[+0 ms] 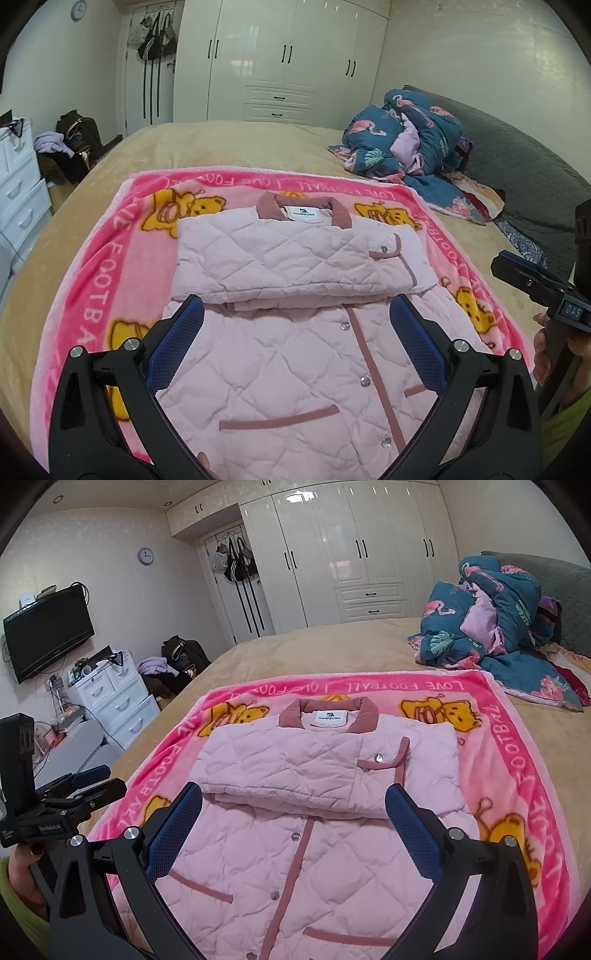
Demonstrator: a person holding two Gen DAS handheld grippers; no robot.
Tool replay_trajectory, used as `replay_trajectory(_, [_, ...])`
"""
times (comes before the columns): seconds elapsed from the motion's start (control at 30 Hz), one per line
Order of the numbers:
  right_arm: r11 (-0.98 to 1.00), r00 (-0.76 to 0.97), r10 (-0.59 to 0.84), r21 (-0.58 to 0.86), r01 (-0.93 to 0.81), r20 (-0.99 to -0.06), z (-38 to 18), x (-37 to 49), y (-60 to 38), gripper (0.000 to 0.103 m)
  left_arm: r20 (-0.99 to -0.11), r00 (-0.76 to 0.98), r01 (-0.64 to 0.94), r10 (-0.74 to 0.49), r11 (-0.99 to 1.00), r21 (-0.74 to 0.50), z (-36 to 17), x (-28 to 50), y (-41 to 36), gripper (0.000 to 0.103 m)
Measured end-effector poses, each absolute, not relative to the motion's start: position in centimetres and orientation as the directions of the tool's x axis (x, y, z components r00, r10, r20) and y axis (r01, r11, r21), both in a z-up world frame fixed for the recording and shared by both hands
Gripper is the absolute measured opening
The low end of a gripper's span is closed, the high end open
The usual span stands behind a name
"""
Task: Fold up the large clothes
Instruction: 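Move both tools along the jacket toward its hem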
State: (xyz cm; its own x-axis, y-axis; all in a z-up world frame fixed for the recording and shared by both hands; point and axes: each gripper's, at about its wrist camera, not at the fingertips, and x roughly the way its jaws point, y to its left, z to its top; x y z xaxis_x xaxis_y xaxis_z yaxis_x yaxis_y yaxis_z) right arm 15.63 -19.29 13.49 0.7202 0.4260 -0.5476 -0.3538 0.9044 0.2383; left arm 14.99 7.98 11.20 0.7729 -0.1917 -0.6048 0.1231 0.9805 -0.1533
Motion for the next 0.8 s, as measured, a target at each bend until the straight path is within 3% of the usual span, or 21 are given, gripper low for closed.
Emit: replay_trajectory(0.8, [0.906,0.684,0.422,0.249,-0.343,-0.595,9.0,11.1,-21.2,0.099,-0.642,0.747,0.107,-0.172,0.984,-0.14,6.7,10.2,8.2,0.094])
